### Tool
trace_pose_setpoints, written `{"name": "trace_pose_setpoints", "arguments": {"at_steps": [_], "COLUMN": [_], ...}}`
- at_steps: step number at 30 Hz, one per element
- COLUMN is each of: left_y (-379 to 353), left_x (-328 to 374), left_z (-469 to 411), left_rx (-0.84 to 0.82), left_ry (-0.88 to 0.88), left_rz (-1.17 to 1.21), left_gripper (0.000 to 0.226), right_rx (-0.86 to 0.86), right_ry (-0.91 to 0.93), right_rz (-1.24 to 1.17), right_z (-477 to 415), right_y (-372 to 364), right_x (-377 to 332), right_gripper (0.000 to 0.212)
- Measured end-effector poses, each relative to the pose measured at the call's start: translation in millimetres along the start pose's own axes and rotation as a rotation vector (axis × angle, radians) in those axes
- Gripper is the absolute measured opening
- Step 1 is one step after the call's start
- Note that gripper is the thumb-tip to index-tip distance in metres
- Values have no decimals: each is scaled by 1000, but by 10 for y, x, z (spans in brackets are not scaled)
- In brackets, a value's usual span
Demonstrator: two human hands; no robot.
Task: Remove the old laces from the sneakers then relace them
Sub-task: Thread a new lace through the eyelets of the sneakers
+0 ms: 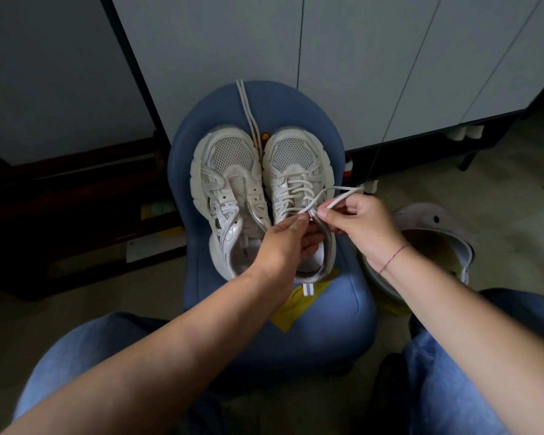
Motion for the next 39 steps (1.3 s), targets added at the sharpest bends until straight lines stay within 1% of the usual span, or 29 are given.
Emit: {"name": "trace_pose_setpoints", "arguments": {"at_steps": [6,10,13,18,22,25,29,31,33,35,38,39], "left_y": [30,27,31,65,113,133,154,168,180,169,160,171], "left_x": [-60,-89,-109,-125,-145,-165,-147,-139,-157,-215,-372,-407], "left_z": [-42,-70,-85,-79,-93,-123,-114,-57,31,136,321,357], "left_rx": [29,31,45,43,74,100,74,37,-43,-219,-543,-596], "left_ry": [-55,-97,-106,-103,-95,-95,-85,-68,-29,61,273,307], "left_rz": [-6,-14,-12,-21,-20,-56,-56,-70,-85,-165,-416,-484], "left_gripper": [25,24,23,17,14,14,16,17,20,20,17,16], "right_rx": [-16,-10,-11,-96,-103,-81,-74,-70,-75,-86,-79,-75], "right_ry": [-16,-7,-9,-62,-33,2,45,51,53,51,28,19], "right_rz": [-46,-2,-20,-89,-33,40,116,121,124,103,54,42], "right_z": [-5,-21,-15,18,10,11,9,8,6,11,19,18], "right_y": [23,8,-17,-52,-20,4,7,20,36,40,33,30], "right_x": [14,14,10,57,84,72,38,33,37,47,72,80], "right_gripper": [12,13,14,18,26,25,23,23,22,21,21,21]}}
Point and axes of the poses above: each hand's wrist, its own z-axis away from the middle knuckle, its own y-axis out of the back of the hand, x = y × z, the point moved 6 cm from there along -z, towards the middle knuckle, and after that the axes turned 7 degrees about -x, right-handed, at the moved point
